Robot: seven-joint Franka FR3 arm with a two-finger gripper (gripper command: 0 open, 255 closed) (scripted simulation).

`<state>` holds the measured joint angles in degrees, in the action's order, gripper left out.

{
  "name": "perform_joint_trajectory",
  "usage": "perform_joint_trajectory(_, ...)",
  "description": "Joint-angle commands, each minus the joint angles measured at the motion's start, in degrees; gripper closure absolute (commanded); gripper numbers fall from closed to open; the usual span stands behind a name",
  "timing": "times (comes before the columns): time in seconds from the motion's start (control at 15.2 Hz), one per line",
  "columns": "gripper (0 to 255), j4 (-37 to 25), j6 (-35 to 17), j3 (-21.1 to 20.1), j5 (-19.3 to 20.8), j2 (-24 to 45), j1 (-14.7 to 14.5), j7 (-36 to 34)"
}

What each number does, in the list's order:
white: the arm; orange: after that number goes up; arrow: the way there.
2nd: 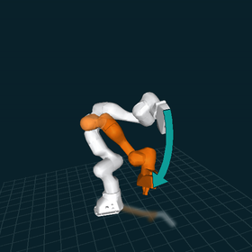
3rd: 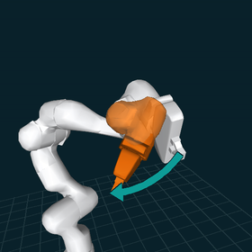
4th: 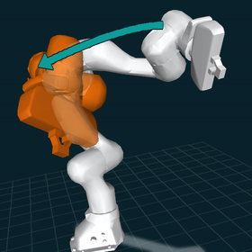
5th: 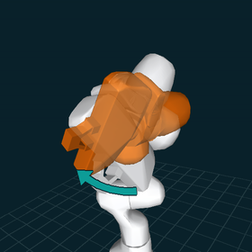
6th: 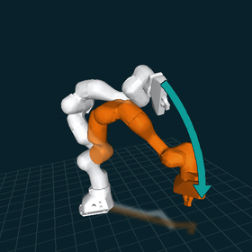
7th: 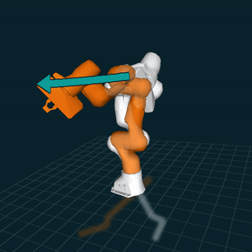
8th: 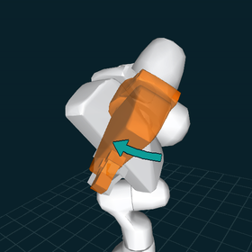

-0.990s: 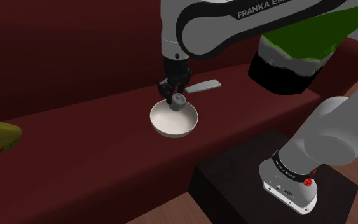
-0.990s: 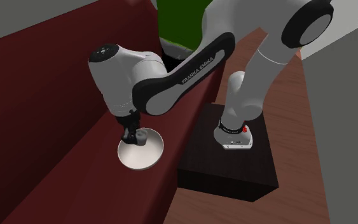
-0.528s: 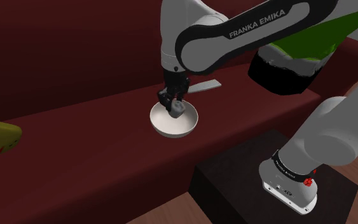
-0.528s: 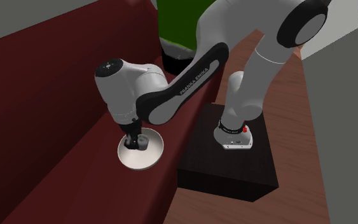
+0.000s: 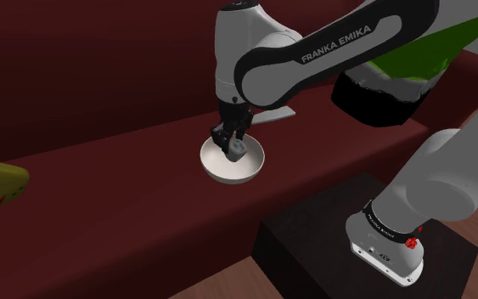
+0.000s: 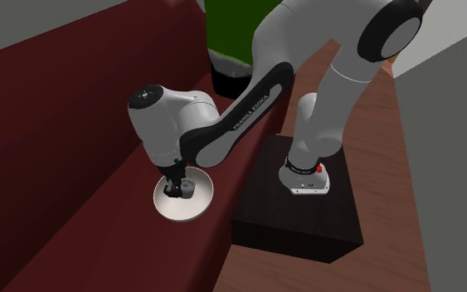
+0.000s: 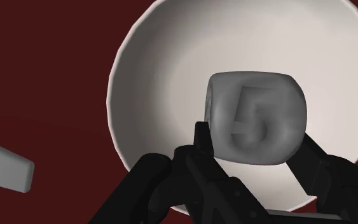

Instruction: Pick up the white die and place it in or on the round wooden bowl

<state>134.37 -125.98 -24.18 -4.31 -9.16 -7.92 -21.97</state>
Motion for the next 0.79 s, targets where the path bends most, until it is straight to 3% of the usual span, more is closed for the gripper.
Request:
perform_joint_trajectory(0.0,255,0.0,0.0,0.0,0.0,0.0,0.0,0.0)
perform_joint_trajectory(0.07,255,0.0,0.0,0.0,0.0,0.0,0.0,0.0)
perform_joint_trajectory(0.13,0,0.0,0.0,0.0,0.0,0.0,0.0,0.0)
perform_joint_trajectory(0.46,0,0.0,0.0,0.0,0.0,0.0,0.0,0.0)
perform_joint_trajectory(0.73,0,-4.4,7.6,0.8,-1.0,-3.4,-0.1,0.9)
